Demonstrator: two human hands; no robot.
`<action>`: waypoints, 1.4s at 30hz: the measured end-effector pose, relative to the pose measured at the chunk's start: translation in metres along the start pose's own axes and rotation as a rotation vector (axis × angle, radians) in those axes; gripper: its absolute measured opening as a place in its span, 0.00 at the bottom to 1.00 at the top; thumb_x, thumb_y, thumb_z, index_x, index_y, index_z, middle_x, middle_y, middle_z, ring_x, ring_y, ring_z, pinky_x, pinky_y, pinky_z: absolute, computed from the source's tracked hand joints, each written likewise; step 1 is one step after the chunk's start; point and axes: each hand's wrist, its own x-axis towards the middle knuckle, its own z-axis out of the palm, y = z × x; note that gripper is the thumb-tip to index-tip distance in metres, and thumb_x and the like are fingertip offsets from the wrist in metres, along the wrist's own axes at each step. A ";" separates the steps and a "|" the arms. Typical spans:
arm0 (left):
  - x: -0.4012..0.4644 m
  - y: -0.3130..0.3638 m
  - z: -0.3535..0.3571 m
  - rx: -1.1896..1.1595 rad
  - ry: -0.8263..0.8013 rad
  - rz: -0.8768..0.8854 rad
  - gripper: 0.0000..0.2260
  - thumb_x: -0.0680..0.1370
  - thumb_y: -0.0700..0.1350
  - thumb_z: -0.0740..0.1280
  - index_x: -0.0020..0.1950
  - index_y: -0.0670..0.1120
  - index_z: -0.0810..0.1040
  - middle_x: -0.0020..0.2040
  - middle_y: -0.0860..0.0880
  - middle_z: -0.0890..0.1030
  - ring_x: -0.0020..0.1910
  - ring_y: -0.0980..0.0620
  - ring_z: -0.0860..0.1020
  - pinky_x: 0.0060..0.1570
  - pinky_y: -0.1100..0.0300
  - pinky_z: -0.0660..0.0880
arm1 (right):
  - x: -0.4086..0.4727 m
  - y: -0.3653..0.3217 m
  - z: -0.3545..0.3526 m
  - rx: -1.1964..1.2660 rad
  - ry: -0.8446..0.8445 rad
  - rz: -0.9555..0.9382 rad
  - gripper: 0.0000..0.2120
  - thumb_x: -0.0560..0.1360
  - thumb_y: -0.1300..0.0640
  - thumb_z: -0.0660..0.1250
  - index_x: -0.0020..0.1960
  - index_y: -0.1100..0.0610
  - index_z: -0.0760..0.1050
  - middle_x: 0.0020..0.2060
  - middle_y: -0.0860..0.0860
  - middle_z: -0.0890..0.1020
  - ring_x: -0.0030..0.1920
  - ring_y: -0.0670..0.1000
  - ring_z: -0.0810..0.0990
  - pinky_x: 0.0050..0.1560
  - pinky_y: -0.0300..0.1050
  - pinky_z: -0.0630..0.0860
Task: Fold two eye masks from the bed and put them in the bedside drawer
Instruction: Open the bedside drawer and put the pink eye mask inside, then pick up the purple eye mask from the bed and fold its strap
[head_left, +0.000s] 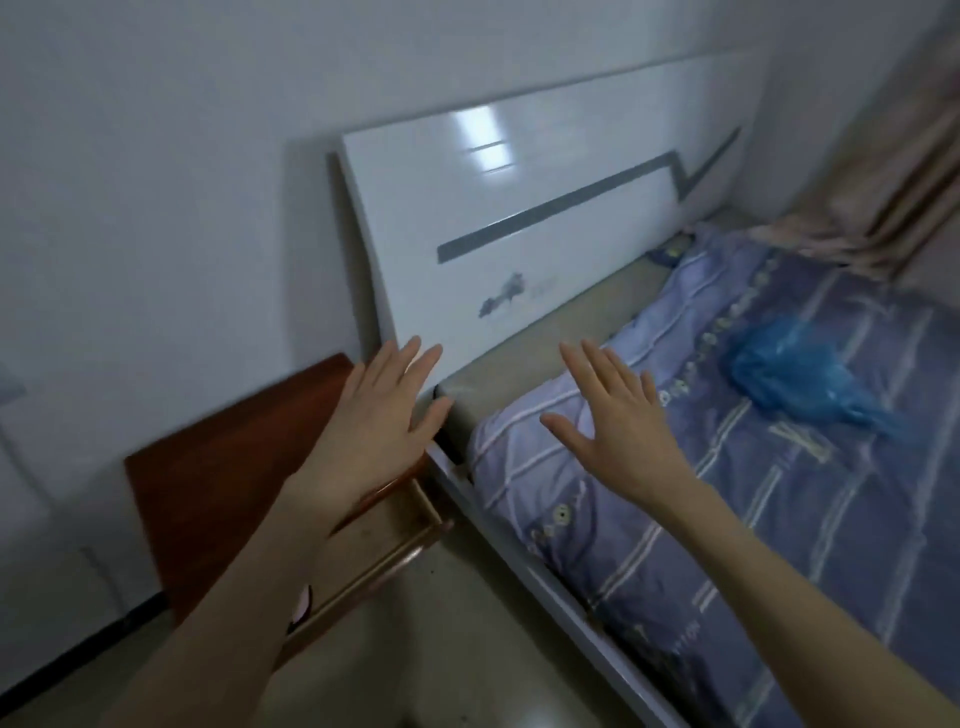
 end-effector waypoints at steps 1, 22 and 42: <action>0.007 0.025 0.003 -0.003 -0.010 0.063 0.24 0.78 0.57 0.53 0.73 0.55 0.51 0.76 0.49 0.53 0.75 0.50 0.48 0.72 0.48 0.47 | -0.016 0.014 -0.018 -0.001 0.042 0.041 0.33 0.74 0.38 0.53 0.74 0.47 0.47 0.76 0.51 0.53 0.76 0.54 0.50 0.73 0.61 0.46; -0.162 0.551 0.174 -0.202 -0.373 1.075 0.28 0.76 0.59 0.55 0.73 0.52 0.53 0.76 0.47 0.56 0.75 0.48 0.49 0.72 0.45 0.50 | -0.552 0.206 -0.233 -0.246 0.425 0.993 0.34 0.74 0.39 0.55 0.74 0.46 0.45 0.77 0.51 0.51 0.76 0.55 0.49 0.73 0.63 0.47; -0.157 0.879 0.398 -0.192 -0.616 1.267 0.28 0.76 0.60 0.54 0.73 0.53 0.51 0.76 0.49 0.53 0.75 0.47 0.48 0.71 0.44 0.49 | -0.732 0.480 -0.291 -0.270 0.414 1.329 0.34 0.74 0.39 0.56 0.74 0.47 0.47 0.76 0.53 0.52 0.76 0.54 0.48 0.73 0.60 0.43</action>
